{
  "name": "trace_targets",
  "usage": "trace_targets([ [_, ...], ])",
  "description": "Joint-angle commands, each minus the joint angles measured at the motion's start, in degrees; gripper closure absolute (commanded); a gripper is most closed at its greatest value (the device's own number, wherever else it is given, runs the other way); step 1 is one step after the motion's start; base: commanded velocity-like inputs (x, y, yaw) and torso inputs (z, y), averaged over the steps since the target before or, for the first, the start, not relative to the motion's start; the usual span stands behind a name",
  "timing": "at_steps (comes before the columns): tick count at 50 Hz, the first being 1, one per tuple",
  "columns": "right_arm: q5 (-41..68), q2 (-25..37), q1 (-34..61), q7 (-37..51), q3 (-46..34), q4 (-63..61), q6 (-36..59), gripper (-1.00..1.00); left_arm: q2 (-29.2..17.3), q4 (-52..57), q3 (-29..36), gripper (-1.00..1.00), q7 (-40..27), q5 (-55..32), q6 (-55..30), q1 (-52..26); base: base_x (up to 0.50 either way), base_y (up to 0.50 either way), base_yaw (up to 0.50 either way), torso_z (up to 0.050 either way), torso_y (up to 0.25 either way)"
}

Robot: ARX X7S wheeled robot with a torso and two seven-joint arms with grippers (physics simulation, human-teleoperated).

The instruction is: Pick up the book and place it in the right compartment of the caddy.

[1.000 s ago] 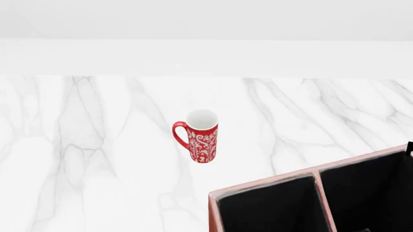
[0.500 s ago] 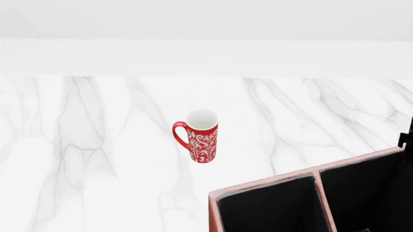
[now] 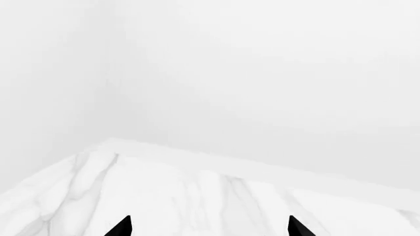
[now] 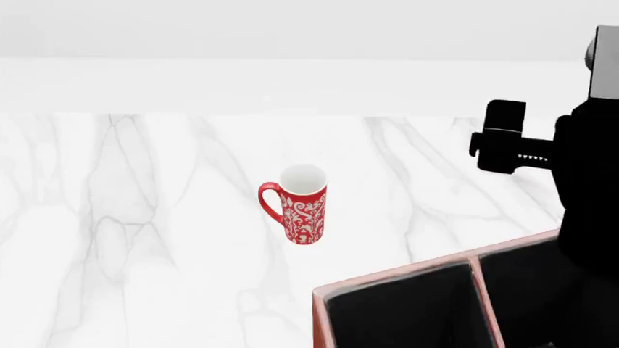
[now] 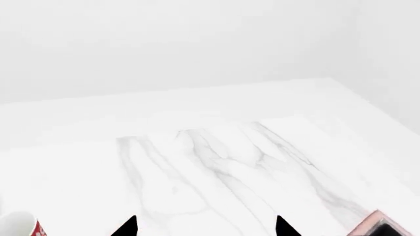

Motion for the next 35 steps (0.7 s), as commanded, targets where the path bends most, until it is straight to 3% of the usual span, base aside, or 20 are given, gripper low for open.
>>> trace_targets([
  [1, -3.4, -4.9, 0.1, -0.8, -2.7, -2.1, -3.0, -1.00, 0.7, -7.5, 20.5, -1.00, 2.0, 2.7, -3.8, -19.0, 0.00, 0.00, 0.00, 0.000, 0.000],
  [12, -4.2, -7.7, -0.9, -1.2, -4.1, -4.7, -4.7, -1.00, 5.3, -13.6, 29.5, -1.00, 6.0, 6.6, -1.7, -26.7, 0.00, 0.00, 0.00, 0.000, 0.000],
  [35, -5.0, -12.4, -1.6, -1.6, -6.8, -6.9, -5.4, -1.00, 9.6, -19.5, 35.7, -1.00, 9.4, 9.2, 0.5, -33.1, 0.00, 0.00, 0.00, 0.000, 0.000],
])
